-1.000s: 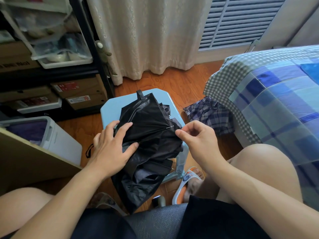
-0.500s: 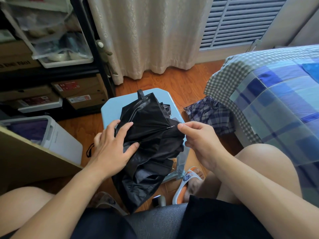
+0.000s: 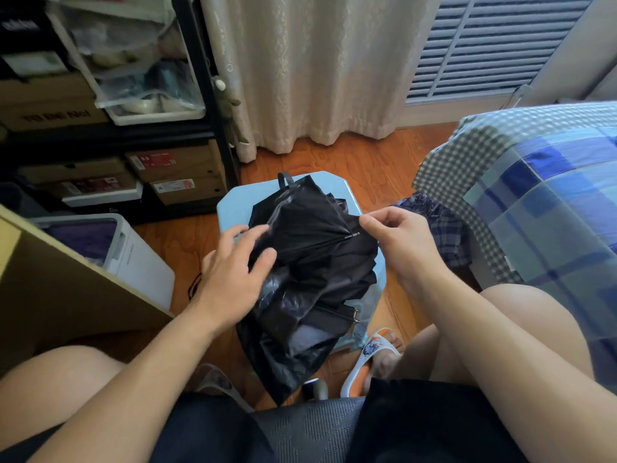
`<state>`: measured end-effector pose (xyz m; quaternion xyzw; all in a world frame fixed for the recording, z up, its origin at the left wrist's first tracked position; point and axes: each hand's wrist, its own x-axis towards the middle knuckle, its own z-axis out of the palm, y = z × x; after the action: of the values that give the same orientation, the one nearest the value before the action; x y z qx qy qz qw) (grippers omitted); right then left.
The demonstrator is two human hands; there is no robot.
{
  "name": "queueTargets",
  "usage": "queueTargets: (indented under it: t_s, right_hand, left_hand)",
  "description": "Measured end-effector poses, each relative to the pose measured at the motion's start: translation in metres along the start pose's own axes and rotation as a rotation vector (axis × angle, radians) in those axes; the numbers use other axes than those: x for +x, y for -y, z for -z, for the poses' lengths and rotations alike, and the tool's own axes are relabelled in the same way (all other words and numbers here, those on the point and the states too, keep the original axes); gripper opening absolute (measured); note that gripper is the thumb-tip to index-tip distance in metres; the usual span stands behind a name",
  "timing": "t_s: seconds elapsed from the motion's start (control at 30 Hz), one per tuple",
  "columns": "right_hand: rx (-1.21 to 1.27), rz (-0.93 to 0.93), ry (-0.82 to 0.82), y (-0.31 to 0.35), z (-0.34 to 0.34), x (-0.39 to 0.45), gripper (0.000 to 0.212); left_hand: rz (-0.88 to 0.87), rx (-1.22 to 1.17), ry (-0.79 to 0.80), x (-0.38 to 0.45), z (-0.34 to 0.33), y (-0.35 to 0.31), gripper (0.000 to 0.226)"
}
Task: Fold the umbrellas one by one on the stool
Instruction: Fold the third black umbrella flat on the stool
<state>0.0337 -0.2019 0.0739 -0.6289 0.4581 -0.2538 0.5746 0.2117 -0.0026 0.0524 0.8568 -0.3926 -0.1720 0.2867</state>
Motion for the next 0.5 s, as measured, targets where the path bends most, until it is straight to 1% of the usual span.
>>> queueTargets:
  t_s: [0.03,0.07,0.1,0.17,0.2,0.23,0.27,0.3,0.37,0.43,0.5]
  right_hand:
    - [-0.002,0.012,0.006,0.002,-0.001,0.004,0.01]
    - [-0.011,0.022,0.009,0.004,-0.002,0.009,0.01]
    - [-0.026,0.03,0.006,0.008,-0.002,0.013,0.01]
    - [-0.029,0.038,-0.005,0.015,-0.002,0.02,0.012]
    - [-0.002,0.032,-0.005,0.017,-0.001,0.023,0.012]
    - [0.009,0.024,-0.005,0.019,-0.001,0.026,0.014]
    - [-0.012,0.024,-0.019,0.02,0.0,0.029,0.015]
    - [-0.066,0.04,-0.051,0.02,0.002,0.032,0.015]
    - [-0.204,0.121,-0.18,0.018,0.01,0.034,0.014]
    - [-0.3,0.236,-0.31,0.024,0.017,0.025,0.015]
    - [-0.273,0.291,-0.313,0.026,0.016,0.002,0.025]
  left_hand:
    - [0.032,-0.083,-0.033,0.002,0.005,0.003,0.04]
    - [0.069,-0.117,-0.043,0.004,0.01,0.008,0.038]
    - [0.105,-0.094,-0.018,0.006,0.015,0.014,0.037]
    - [0.099,0.071,0.125,0.005,0.023,0.028,0.041]
    - [0.065,0.144,0.206,0.002,0.024,0.034,0.045]
    - [0.027,0.188,0.251,-0.001,0.025,0.038,0.048]
    - [-0.004,0.211,0.249,-0.002,0.024,0.041,0.048]
    - [-0.02,0.216,0.215,-0.002,0.023,0.042,0.046]
    - [-0.002,0.194,0.118,0.0,0.02,0.042,0.044]
    - [0.021,0.203,0.07,0.003,0.017,0.04,0.045]
    - [0.034,0.208,0.054,0.006,0.016,0.04,0.048]
